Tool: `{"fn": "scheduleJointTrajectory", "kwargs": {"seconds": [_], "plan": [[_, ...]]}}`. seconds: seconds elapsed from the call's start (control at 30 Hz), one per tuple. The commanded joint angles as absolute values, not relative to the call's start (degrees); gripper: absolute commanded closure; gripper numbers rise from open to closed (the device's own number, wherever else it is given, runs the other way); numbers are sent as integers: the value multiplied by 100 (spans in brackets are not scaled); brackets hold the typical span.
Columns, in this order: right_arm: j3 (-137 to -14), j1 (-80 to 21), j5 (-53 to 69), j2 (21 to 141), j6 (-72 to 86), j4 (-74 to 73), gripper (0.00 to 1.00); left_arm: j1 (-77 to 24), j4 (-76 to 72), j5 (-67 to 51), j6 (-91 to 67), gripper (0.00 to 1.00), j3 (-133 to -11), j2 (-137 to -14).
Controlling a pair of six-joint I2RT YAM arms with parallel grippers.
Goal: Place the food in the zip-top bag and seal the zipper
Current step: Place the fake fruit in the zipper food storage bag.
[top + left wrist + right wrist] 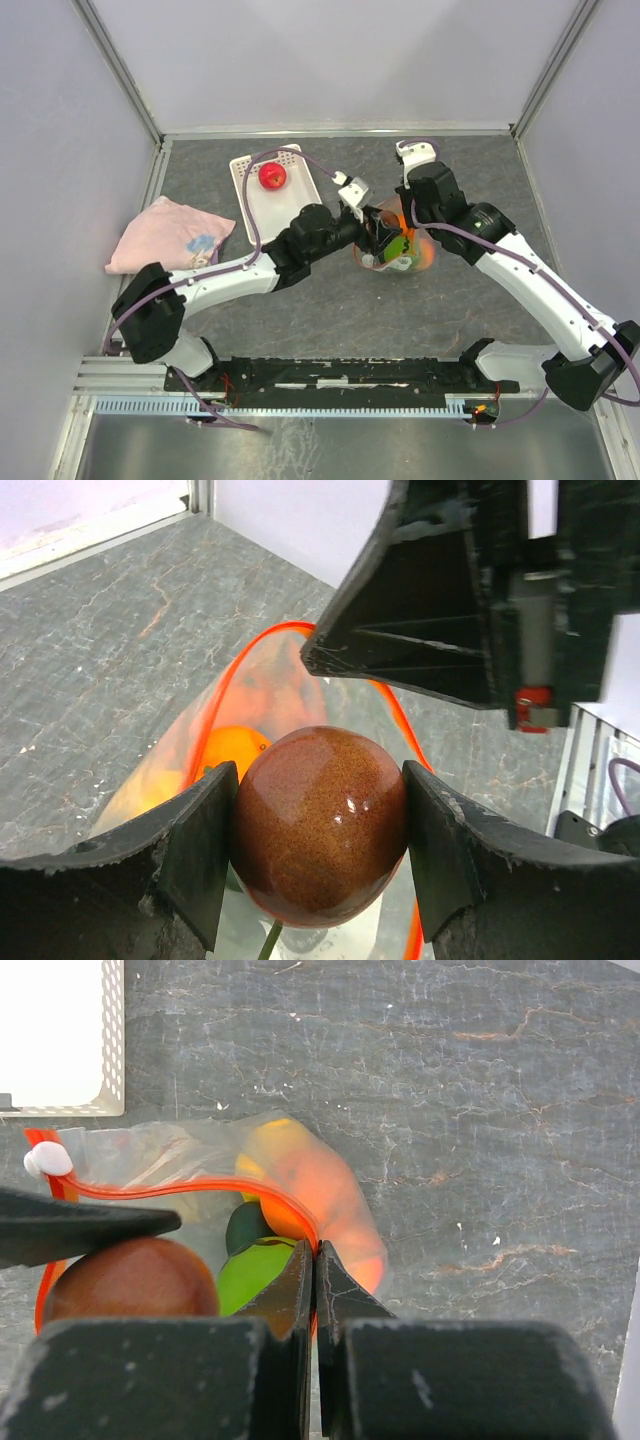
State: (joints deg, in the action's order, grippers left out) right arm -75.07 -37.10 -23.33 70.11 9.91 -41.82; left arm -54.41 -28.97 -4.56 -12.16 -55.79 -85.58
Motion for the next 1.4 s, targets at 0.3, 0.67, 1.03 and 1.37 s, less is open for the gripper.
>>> {"fn": "scheduleJointTrajectory", "kwargs": {"seconds": [0.3, 0.67, 1.03, 1.37], "plan": [[-7525, -3714, -2306, 6777, 1072, -3888, 99, -5452, -2531, 819, -1073, 51, -6355, -9302], [-7515, -3715, -2237, 6802, 1092, -3891, 99, -5461, -2355, 2037, -1483, 42, -6560, -9703], [-7512, -3713, -2205, 6811, 1090, -3911, 99, -5491, -2335, 2413, -1679, 21, -6681, -9888], [-7520, -3717, -2205, 6837, 1090, -3903, 99, -5494, -2065, 2306, -1844, 19, -6608, -9502]]}}
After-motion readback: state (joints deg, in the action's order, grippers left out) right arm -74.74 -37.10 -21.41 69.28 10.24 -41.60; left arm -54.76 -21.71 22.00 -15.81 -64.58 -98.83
